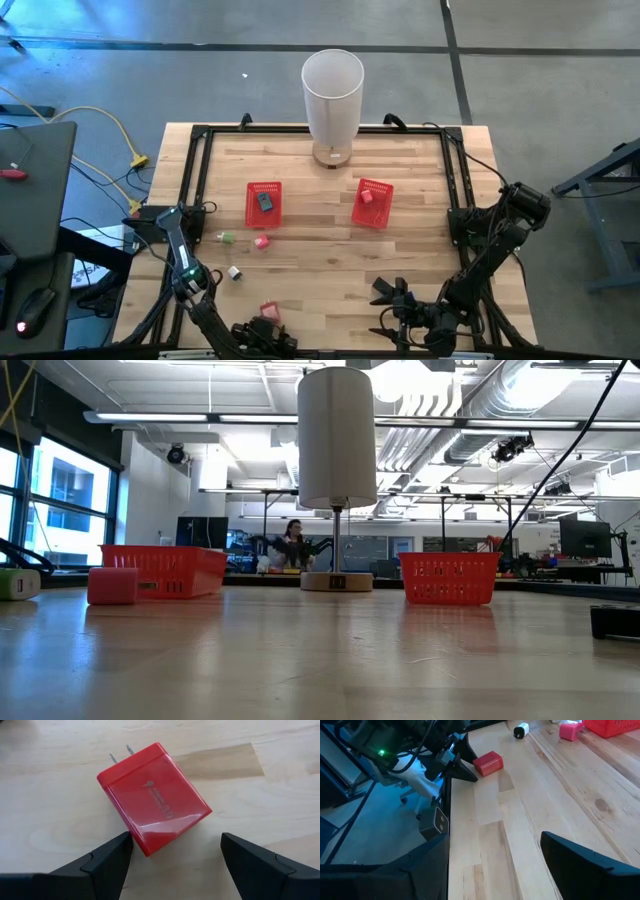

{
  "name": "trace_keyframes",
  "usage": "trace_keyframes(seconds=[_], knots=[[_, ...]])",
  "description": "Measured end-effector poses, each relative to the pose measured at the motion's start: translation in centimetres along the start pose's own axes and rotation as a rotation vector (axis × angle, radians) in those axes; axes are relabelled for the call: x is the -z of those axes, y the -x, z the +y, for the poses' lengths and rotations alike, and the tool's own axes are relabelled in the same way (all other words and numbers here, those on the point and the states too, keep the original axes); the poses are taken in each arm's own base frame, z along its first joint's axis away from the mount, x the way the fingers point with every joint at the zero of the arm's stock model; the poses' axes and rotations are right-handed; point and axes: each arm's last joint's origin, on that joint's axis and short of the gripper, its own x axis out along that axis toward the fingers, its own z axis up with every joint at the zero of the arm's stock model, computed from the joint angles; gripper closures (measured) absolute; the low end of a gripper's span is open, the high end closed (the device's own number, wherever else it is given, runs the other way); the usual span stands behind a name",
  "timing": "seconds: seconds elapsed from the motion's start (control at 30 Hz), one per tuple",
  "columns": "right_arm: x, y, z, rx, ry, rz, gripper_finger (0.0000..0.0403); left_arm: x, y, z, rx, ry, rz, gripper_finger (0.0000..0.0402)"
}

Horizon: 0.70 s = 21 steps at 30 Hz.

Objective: Pick & Place Office items
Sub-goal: Put the red charger adapter into the right red bin

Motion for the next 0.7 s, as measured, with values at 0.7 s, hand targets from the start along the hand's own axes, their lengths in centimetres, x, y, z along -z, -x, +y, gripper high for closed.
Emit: trace_keyframes(seconds=[0.7], knots=[[0.07,0.07,0.05,-0.004,0.021,0.004,0.0102,0.27,0.18,0.24,0.015,0.025,-0.004,0.0105]])
